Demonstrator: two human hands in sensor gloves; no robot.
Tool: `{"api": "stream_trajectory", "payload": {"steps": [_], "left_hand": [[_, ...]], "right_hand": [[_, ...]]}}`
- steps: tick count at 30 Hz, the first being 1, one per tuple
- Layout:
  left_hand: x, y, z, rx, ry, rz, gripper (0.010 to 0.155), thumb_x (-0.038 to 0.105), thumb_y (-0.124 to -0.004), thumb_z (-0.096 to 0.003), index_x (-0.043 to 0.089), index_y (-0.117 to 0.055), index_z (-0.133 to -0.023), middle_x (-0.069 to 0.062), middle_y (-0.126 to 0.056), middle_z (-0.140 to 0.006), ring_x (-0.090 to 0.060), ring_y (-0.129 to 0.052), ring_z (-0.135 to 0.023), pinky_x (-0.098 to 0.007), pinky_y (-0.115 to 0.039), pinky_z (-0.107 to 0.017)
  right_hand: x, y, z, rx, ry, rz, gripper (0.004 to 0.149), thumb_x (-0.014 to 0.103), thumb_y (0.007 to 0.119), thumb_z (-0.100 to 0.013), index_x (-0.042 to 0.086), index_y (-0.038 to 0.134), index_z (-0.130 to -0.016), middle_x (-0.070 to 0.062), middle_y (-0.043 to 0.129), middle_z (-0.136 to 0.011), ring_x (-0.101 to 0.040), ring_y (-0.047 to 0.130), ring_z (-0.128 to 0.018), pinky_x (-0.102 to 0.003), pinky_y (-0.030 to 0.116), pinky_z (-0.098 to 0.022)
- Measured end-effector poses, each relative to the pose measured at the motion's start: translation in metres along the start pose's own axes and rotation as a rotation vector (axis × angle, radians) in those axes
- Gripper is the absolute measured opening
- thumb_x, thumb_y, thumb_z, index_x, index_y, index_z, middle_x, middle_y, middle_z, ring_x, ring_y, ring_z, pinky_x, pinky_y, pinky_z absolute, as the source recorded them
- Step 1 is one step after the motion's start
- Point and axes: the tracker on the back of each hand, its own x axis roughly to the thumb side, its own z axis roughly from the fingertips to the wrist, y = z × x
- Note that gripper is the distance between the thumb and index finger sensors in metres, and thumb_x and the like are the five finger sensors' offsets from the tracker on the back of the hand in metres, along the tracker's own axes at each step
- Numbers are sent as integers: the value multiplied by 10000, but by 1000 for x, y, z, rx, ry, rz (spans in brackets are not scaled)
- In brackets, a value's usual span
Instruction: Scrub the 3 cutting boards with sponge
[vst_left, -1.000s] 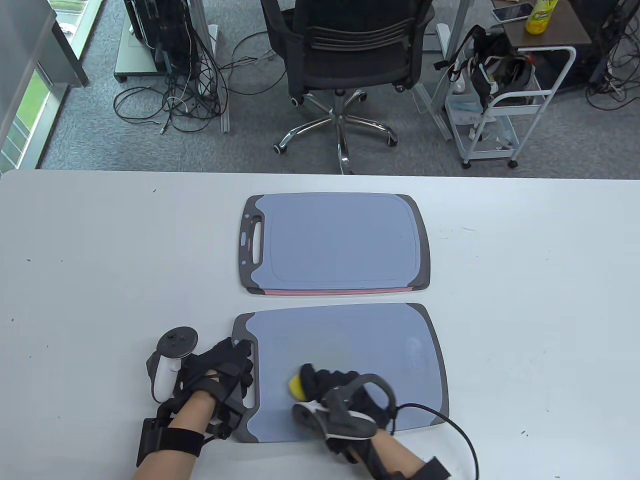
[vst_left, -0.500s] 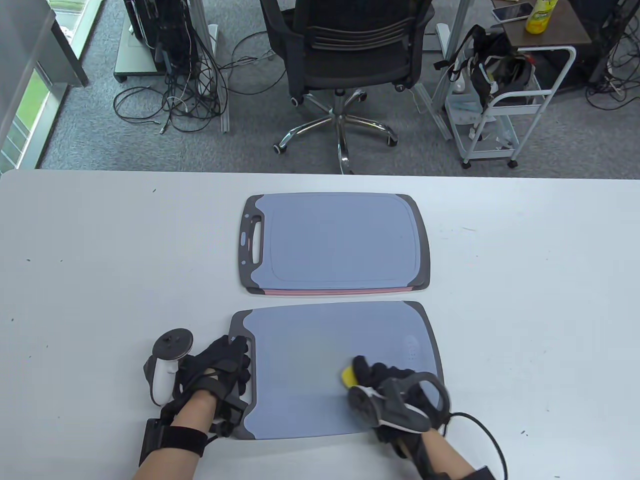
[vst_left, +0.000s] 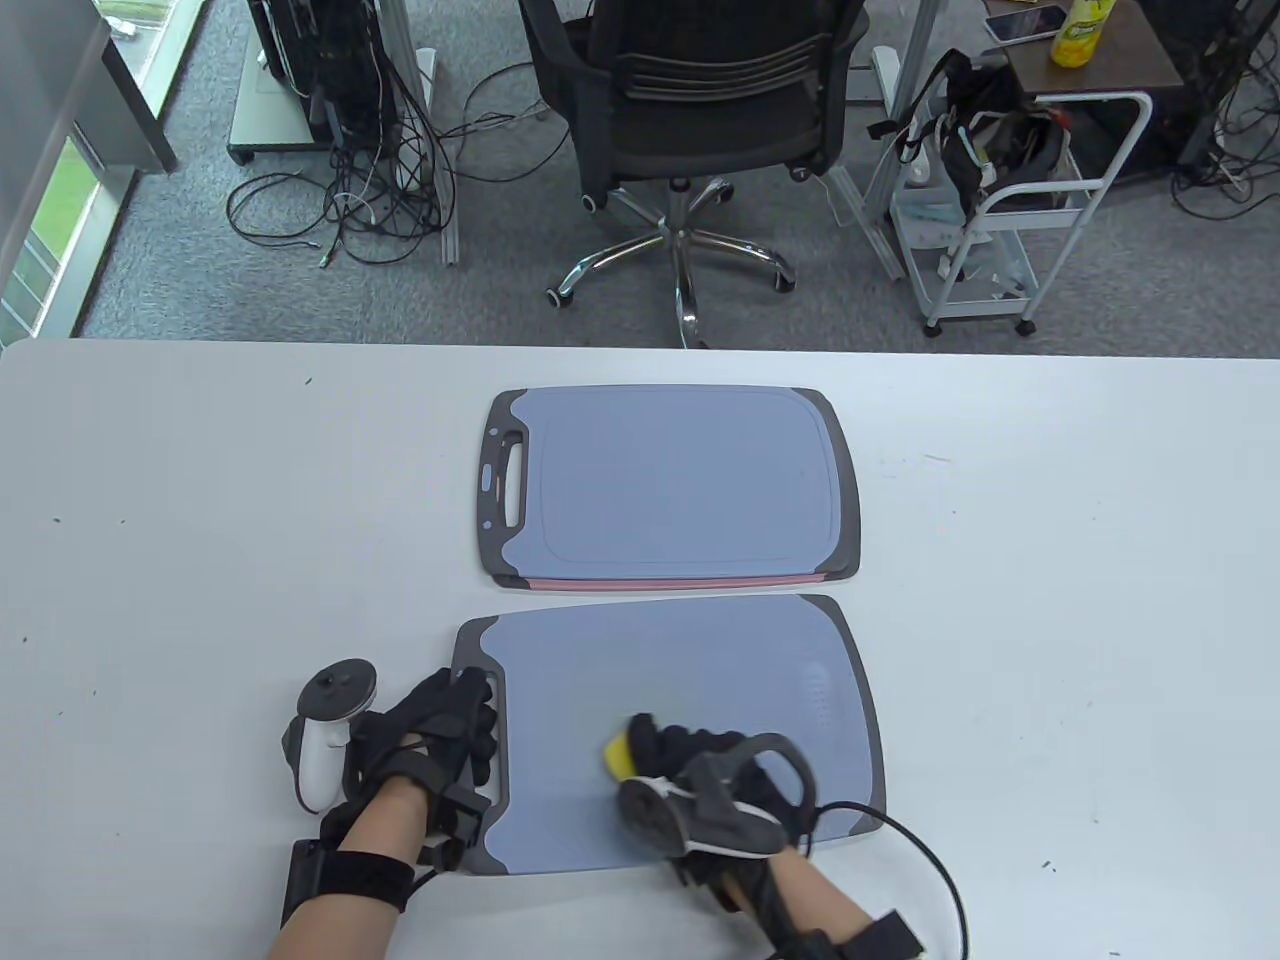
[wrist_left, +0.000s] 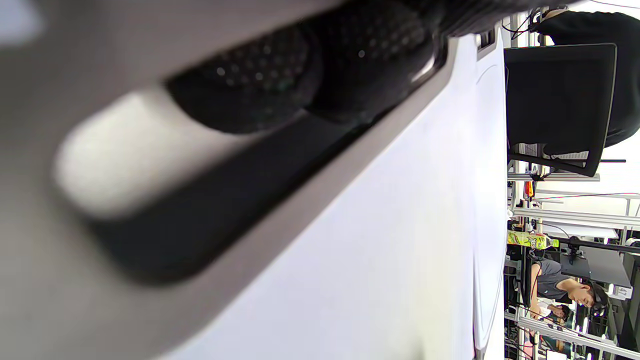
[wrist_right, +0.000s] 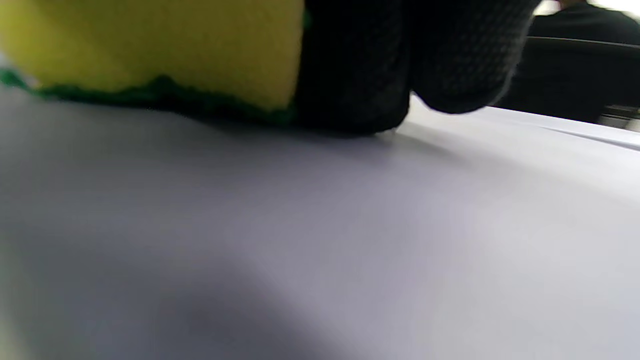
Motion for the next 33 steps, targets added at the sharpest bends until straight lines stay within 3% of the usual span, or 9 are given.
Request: {"api": "stream_trajectory", "payload": {"steps": [3, 5, 8, 10, 14, 18, 22, 29, 33], "left_hand": [[0, 2, 0, -1, 1, 22, 511, 575, -653, -588, 219, -677, -954, 125, -936, -667, 17, -1048, -381, -246, -1001, -316], [-1, 4, 1, 5, -2, 34, 514, 571, -655, -587, 215, -677, -956, 119, -936, -672, 12, -1048, -388, -251, -1001, -322], [1, 4, 1, 63, -34, 12, 519, 570, -667, -586, 209, -685, -959, 111, -939, -674, 5, -1048, -392, -255, -1000, -318], [3, 7, -5, 16, 3, 24, 528, 553, -677, -577, 183, -695, -954, 88, -942, -673, -14, -1060, -386, -275, -1000, -311], [5, 8, -8, -4, -5, -7, 531, 541, -673, -576, 166, -699, -950, 70, -946, -672, -29, -1072, -382, -292, -1004, -305], [6, 8, -9, -23, -7, -13, 531, 538, -669, -576, 159, -697, -948, 60, -947, -668, -31, -1073, -375, -295, -1005, -300], [6, 8, -9, -17, -15, -28, 526, 534, -667, -575, 157, -698, -940, 57, -948, -656, -28, -1072, -359, -293, -1005, -289], [6, 9, -10, -22, -22, -36, 523, 526, -669, -570, 149, -698, -931, 47, -952, -641, -31, -1073, -343, -300, -1007, -279], [5, 10, -9, -24, -26, -42, 521, 524, -674, -569, 147, -697, -929, 44, -954, -634, -33, -1074, -337, -301, -1007, -275]], "right_hand": [[41, -6, -18, -2, -111, 37, 733, 576, 674, -441, 115, 595, -1005, -86, 822, -707, -167, 909, -468, -438, 794, -467], [39, -7, -20, 13, -90, 55, 733, 588, 666, -438, 138, 584, -1011, -62, 818, -711, -154, 909, -472, -429, 798, -469], [-5, -1, -3, 52, 30, 14, 722, 572, 692, -436, 163, 576, -1019, -79, 815, -727, -179, 912, -479, -446, 789, -470], [-51, 6, 23, 56, 155, 52, 719, 572, 690, -435, 163, 583, -1017, -80, 820, -731, -181, 915, -480, -447, 791, -469], [-152, 24, 97, 97, 523, 14, 714, 559, 686, -442, 139, 598, -1013, -92, 824, -728, -194, 916, -478, -458, 787, -466], [-194, 31, 131, 149, 718, -38, 714, 546, 694, -457, 113, 596, -1016, -113, 825, -739, -211, 916, -486, -469, 779, -467], [-149, 23, 90, 87, 495, 36, 716, 545, 688, -459, 83, 620, -1001, -115, 832, -710, -190, 916, -469, -454, 791, -459], [36, -3, -16, -7, -78, 27, 733, 572, 682, -445, 109, 600, -1007, -93, 824, -706, -171, 909, -466, -442, 792, -467], [56, -6, -23, -3, -116, 92, 729, 589, 659, -442, 138, 593, -1011, -58, 818, -717, -157, 911, -481, -430, 796, -474]]}}
